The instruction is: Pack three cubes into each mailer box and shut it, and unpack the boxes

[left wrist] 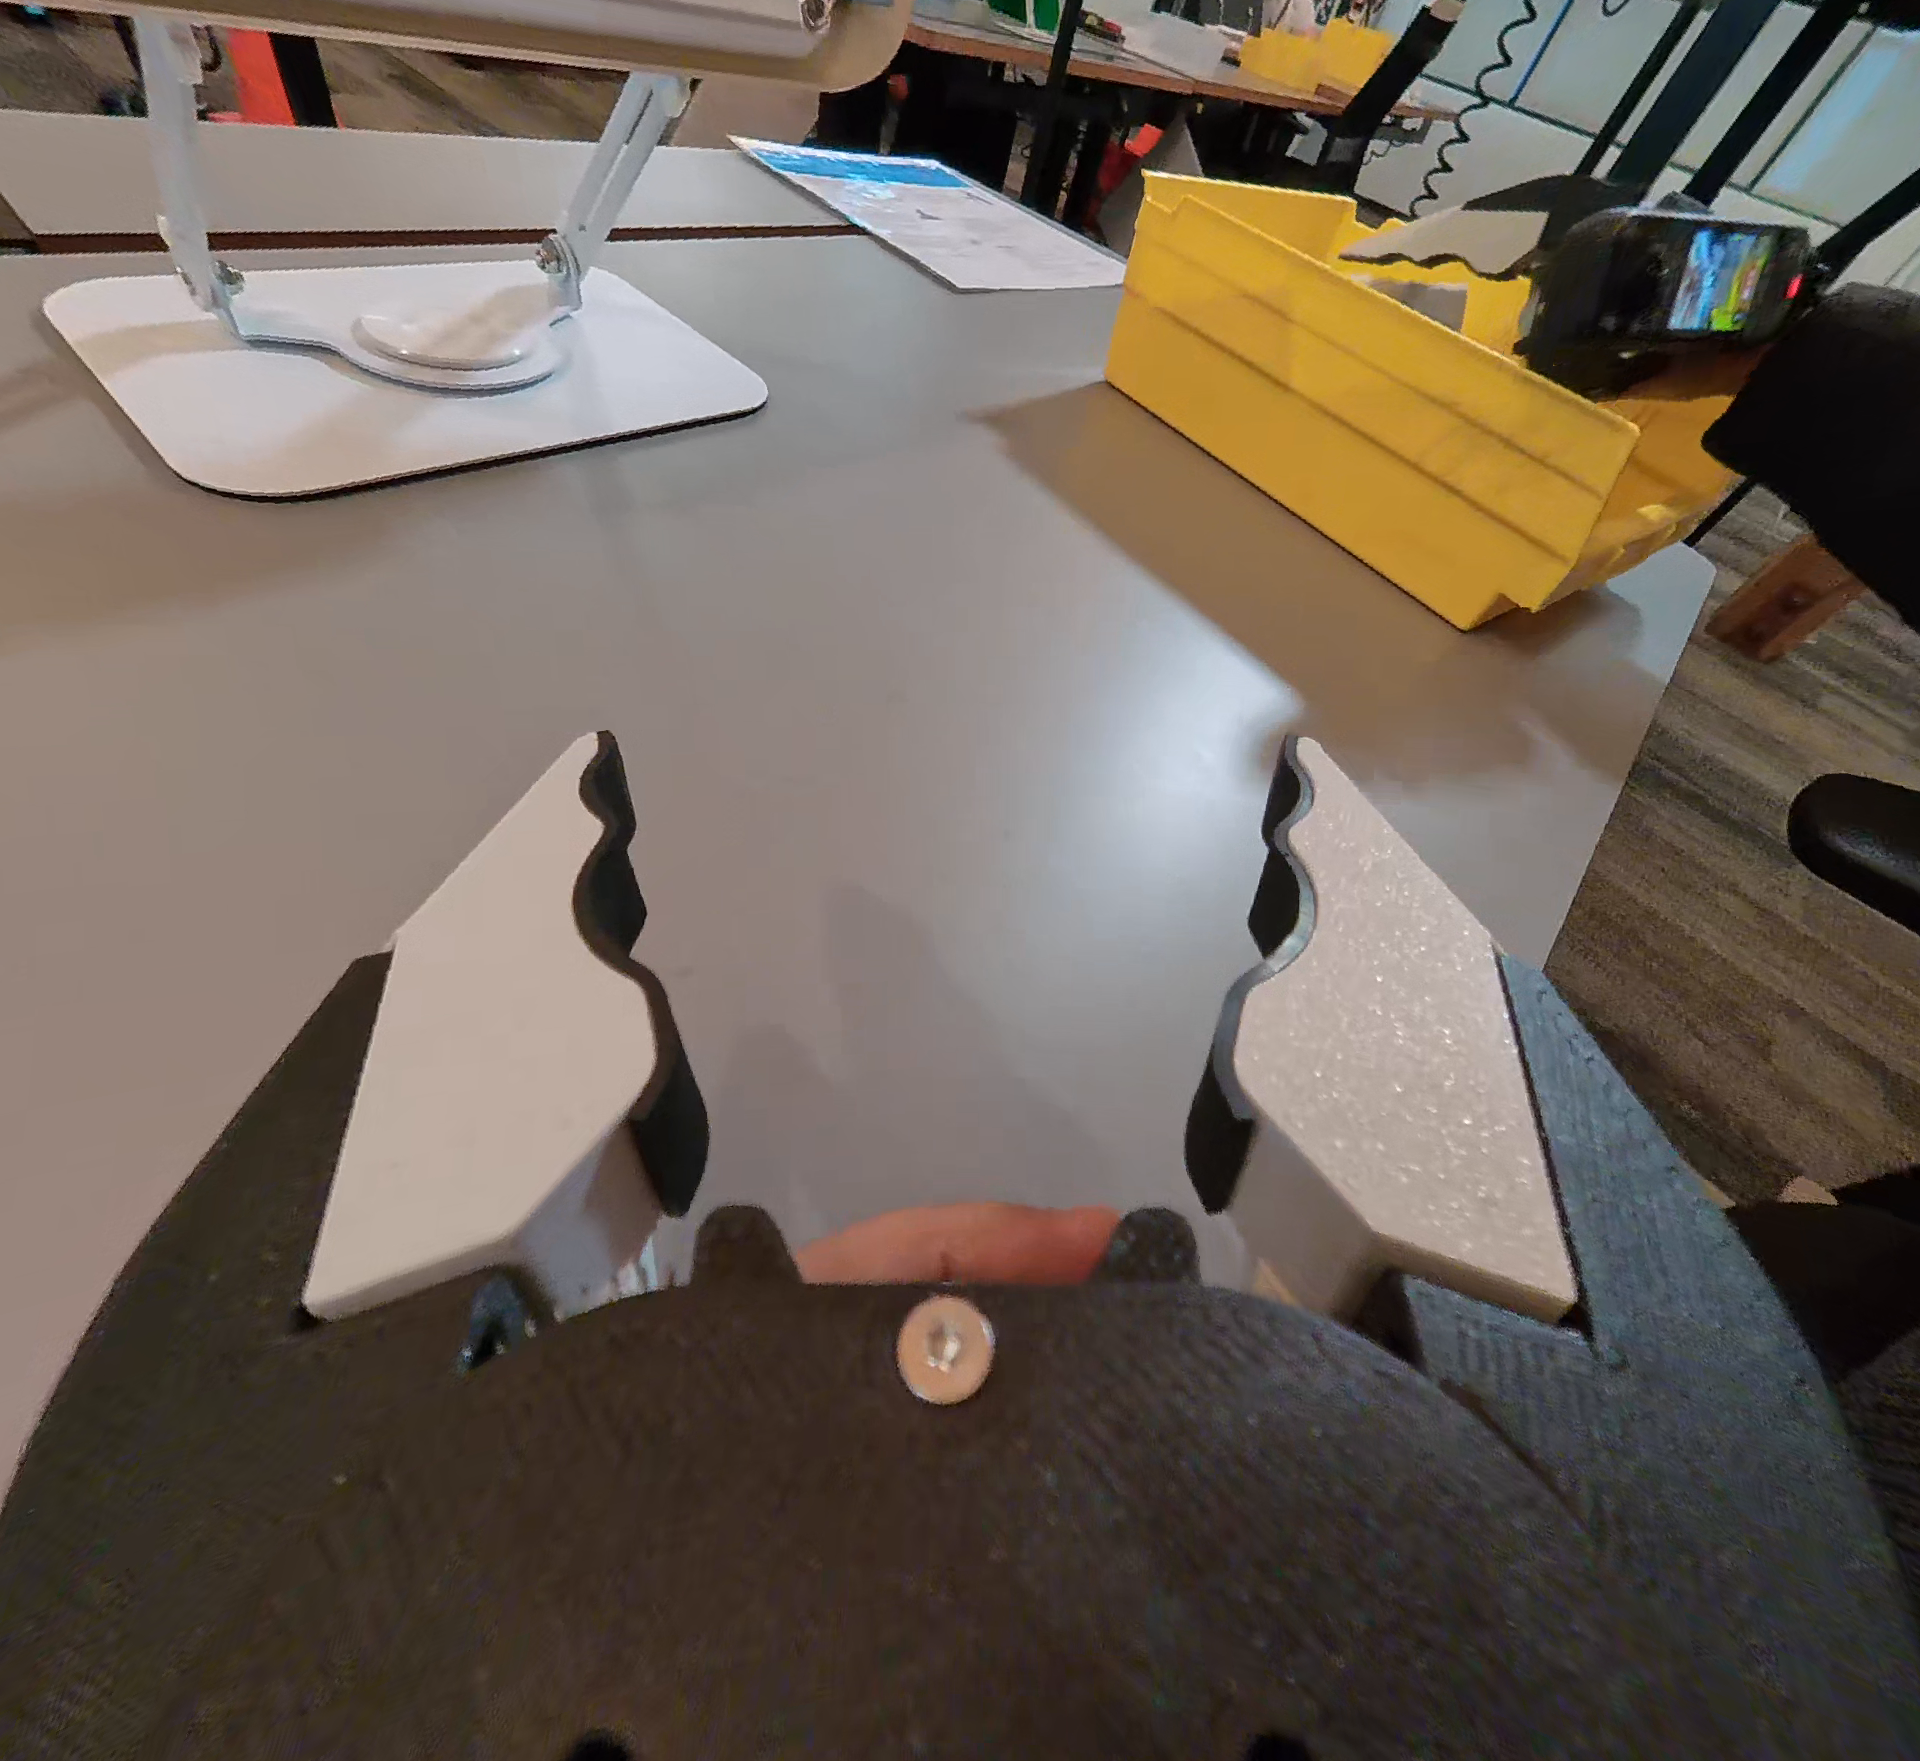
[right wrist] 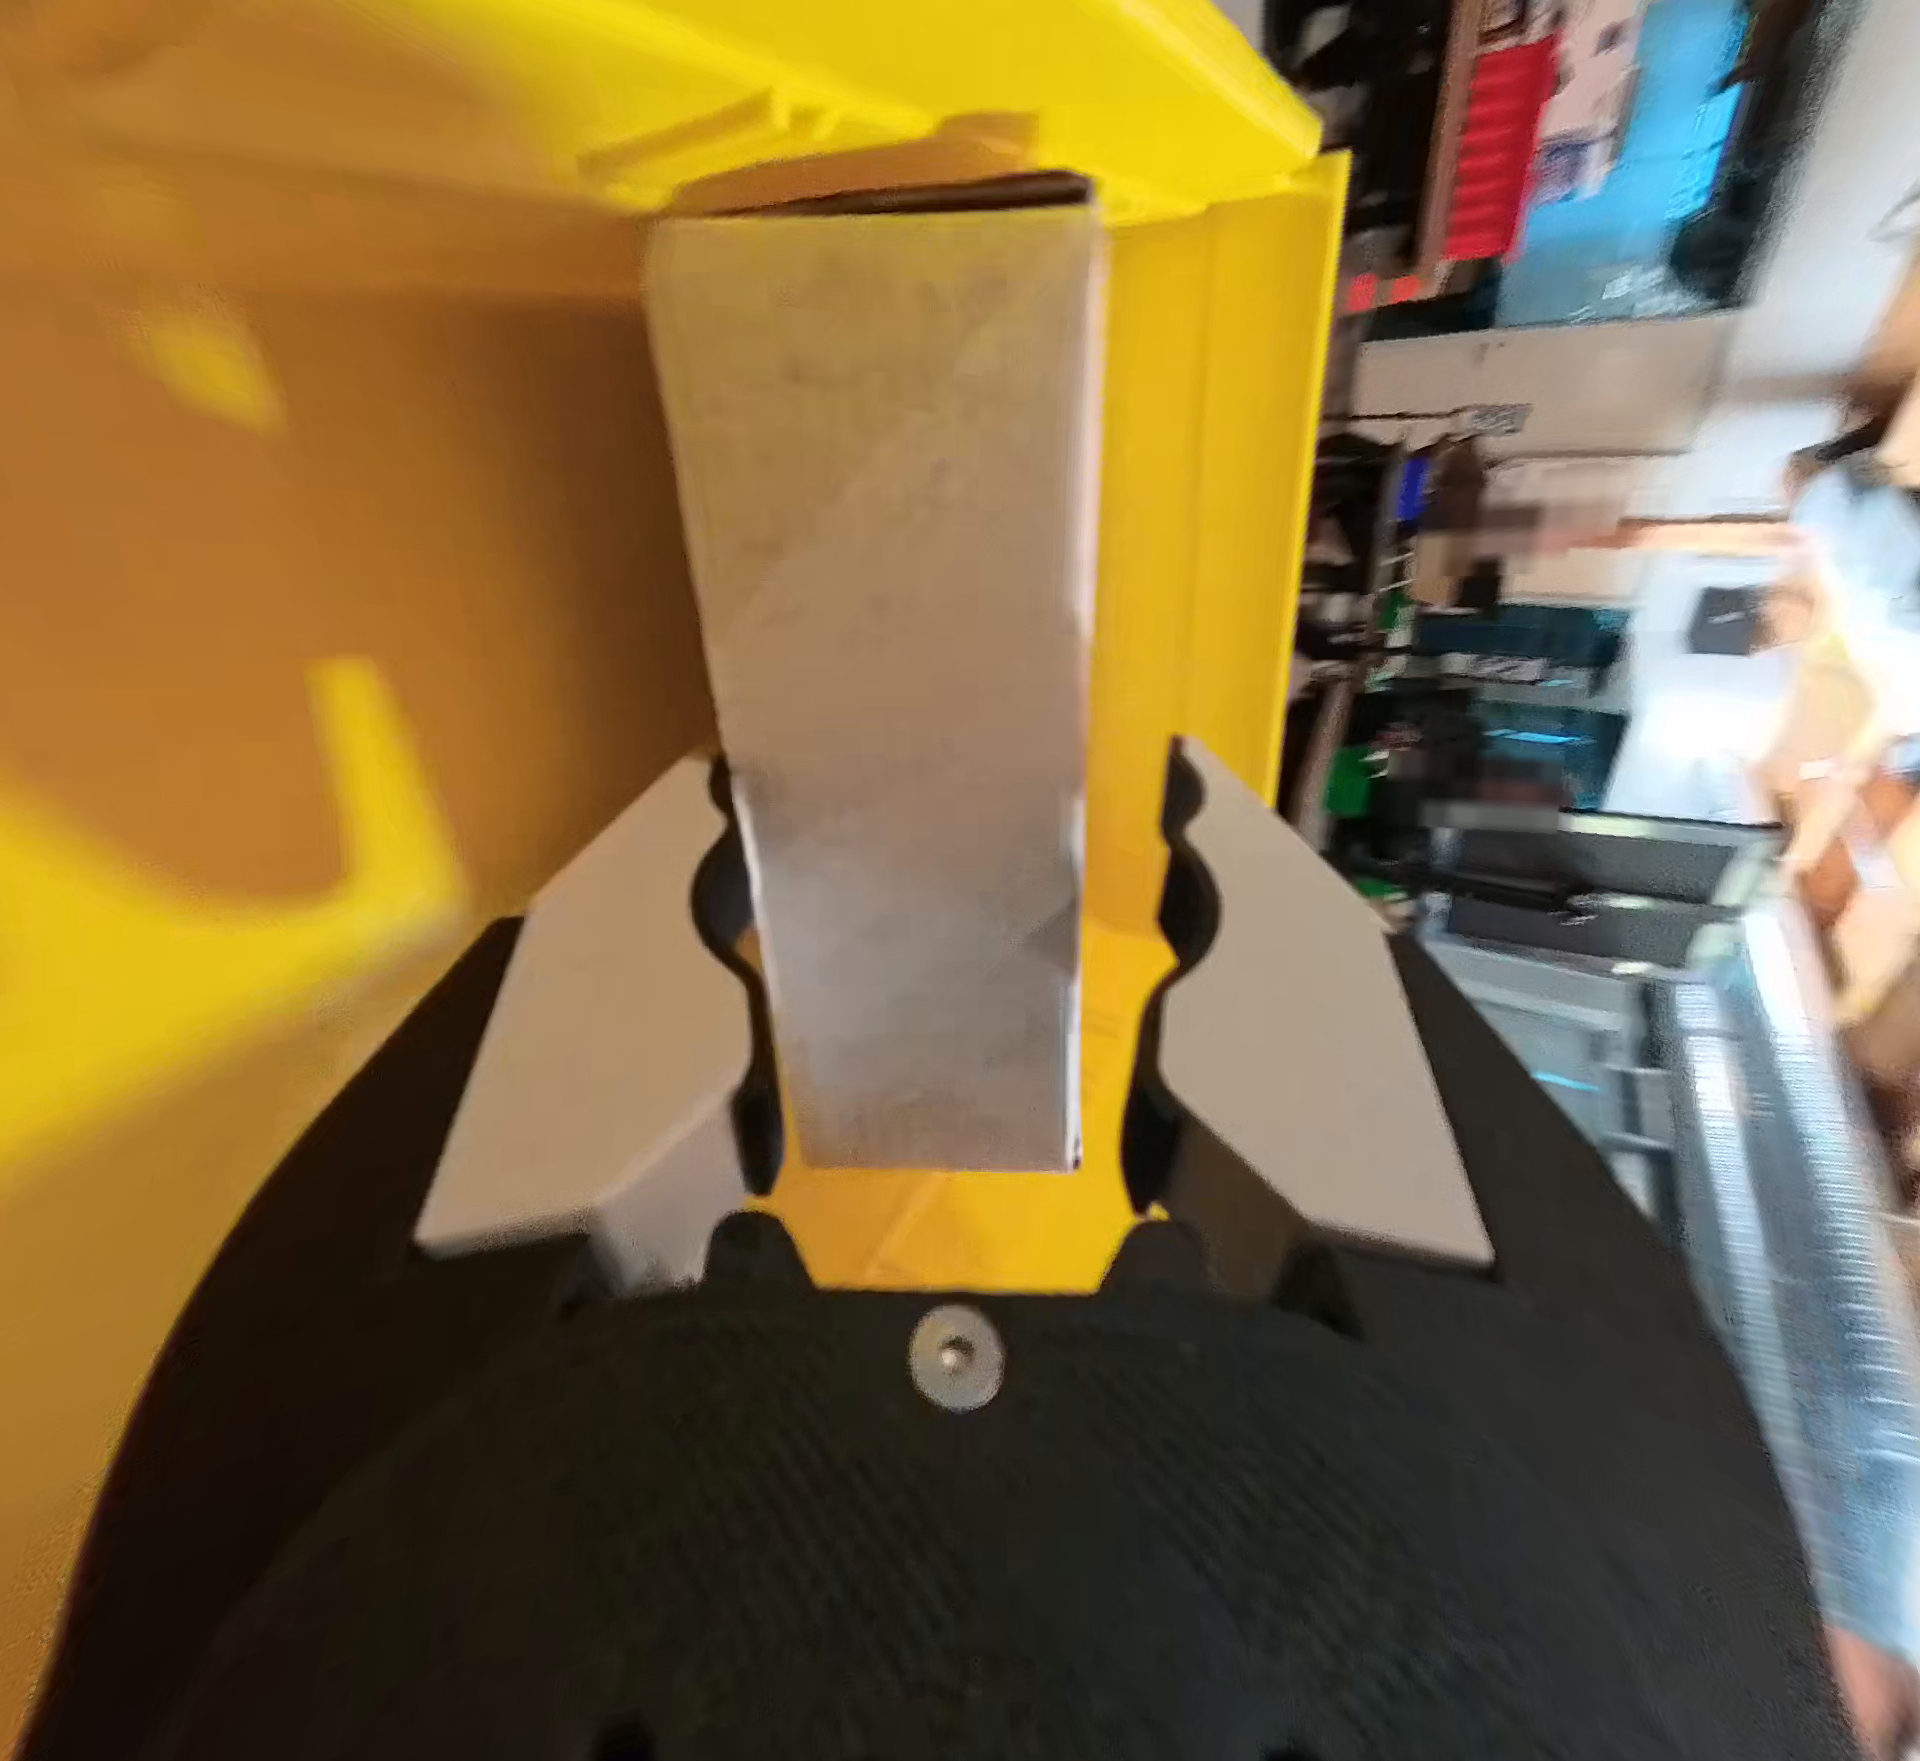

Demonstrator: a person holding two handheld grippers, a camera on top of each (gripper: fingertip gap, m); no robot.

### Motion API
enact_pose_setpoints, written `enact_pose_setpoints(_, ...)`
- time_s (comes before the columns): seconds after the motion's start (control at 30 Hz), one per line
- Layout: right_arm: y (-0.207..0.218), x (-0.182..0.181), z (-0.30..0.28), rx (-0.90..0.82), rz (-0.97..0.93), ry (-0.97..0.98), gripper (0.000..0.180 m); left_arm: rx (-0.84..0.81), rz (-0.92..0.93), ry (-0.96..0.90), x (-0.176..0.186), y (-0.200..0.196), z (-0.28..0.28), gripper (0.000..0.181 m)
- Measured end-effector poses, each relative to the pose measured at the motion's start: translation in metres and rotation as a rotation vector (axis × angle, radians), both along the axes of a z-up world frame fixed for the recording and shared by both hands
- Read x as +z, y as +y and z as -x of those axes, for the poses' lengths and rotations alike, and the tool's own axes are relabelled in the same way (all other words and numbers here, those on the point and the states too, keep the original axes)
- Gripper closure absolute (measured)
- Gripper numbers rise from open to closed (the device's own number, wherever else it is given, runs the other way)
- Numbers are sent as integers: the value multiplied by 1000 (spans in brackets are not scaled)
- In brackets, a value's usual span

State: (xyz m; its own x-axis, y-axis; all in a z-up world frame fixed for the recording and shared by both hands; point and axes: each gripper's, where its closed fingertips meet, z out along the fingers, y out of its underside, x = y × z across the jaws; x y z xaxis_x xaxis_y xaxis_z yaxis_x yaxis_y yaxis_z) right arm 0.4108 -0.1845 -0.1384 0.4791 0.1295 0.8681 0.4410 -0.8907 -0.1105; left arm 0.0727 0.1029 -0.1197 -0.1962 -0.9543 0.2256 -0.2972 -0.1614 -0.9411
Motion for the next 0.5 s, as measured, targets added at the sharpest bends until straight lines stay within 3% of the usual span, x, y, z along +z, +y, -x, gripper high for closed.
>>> enact_pose_setpoints(0.1, -15, 0, 16, -93, -31, 175, 72, -3, 35, 9, -1, 0, 1, 62)
enact_pose_setpoints(0.3, -26, 13, 55, -112, -131, 339, 87, -54, 99, 22, 0, -10, 2, 62)
enact_pose_setpoints(0.37, -20, 12, 65, -77, -135, 367, 116, -64, 100, 25, -2, -12, 1, 62)
enact_pose_setpoints(0.43, -8, 1, 96, 66, -89, 515, 180, -76, 106, 26, -2, -14, 0, 62)
enact_pose_setpoints(0.5, 2, -6, 104, 91, -113, 622, 180, -87, 117, 21, 1, -16, -1, 63)
